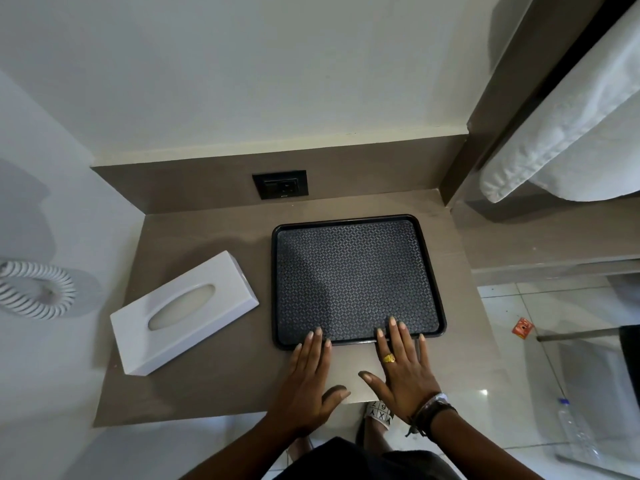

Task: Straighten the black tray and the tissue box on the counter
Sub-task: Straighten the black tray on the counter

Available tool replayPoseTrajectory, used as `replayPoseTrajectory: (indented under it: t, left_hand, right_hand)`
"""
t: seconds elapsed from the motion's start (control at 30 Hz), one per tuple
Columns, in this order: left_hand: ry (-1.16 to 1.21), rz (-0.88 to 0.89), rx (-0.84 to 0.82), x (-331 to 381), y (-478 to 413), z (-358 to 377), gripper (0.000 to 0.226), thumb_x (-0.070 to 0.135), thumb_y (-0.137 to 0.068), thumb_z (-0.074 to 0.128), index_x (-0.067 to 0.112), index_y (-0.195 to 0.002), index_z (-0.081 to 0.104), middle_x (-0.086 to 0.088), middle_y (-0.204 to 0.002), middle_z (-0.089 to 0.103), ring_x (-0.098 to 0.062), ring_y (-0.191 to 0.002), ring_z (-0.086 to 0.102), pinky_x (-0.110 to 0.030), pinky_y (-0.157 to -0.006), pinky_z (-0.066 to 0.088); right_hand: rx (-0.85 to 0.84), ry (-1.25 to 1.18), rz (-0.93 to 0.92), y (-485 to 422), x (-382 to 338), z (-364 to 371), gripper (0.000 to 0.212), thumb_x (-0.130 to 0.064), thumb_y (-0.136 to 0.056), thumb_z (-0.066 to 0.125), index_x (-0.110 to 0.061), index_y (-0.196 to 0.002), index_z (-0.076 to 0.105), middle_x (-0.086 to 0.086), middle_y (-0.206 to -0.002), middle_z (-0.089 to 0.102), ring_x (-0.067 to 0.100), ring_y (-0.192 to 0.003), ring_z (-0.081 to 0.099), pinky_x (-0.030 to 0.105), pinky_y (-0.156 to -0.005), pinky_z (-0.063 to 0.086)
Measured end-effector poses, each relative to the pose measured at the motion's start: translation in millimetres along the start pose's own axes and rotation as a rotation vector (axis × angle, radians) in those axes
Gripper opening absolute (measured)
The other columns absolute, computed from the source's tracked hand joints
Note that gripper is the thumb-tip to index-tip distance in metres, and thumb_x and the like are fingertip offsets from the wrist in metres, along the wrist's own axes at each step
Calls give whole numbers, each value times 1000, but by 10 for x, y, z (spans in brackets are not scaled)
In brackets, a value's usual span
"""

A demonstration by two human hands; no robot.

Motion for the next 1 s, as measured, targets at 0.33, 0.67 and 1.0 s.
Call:
replayPoseTrajectory:
  t: [0.33,0.67,1.0]
  left_hand:
    - [-81,-57,-5,-143,-496,-169,92,71,-90,31,5,-154,25,-20,-164,10,-35,-153,10,-49,-123,11]
    - [-92,-93,-11,-265,-734,-216,94,74,-89,24,7,-156,20,-18,-165,5,-33,-154,4,-43,-123,-3]
    - [80,-81,183,-333,-605,-533,93,68,-92,35,7,-157,11,-14,-166,-6,-26,-154,-7,-36,-124,-12]
  right_hand:
    - [-48,-3,18,-610,133,-127,87,-73,-89,26,-16,-154,19,14,-162,7,31,-150,3,57,-118,4]
    - [-52,8,-2,-881,173,-192,85,-73,-88,26,-17,-153,23,14,-161,9,35,-148,10,60,-116,9]
    - [104,-79,-33,-693,-76,-331,84,-72,-88,36,-20,-153,21,15,-163,11,32,-149,9,54,-118,-1]
Point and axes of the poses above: each hand's wrist, its own y-axis away from the middle knuckle, its own z-axis out of the palm, x = y × z, the point moved 4 cm from there along -y, towards the middle knuckle
